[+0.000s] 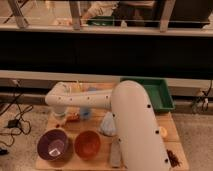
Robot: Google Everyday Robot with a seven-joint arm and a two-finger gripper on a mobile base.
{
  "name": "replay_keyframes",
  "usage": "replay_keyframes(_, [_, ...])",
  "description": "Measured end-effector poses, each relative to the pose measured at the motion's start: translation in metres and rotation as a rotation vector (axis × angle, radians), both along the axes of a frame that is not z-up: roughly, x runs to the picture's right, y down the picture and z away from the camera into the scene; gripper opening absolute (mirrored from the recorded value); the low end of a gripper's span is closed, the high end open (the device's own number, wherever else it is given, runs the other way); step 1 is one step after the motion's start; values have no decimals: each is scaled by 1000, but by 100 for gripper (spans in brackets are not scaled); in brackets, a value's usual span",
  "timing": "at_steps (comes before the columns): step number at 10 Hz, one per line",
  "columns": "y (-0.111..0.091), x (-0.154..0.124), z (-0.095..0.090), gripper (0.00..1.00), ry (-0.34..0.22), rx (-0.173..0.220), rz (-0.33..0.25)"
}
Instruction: Place pepper in tray
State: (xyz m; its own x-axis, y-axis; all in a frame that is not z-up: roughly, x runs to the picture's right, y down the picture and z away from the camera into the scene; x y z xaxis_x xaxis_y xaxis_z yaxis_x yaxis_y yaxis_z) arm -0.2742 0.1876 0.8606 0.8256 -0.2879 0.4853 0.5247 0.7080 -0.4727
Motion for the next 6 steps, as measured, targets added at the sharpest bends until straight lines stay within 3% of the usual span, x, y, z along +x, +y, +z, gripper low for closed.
replay_keyframes(6, [-23,7,-46,0,-106,33,89])
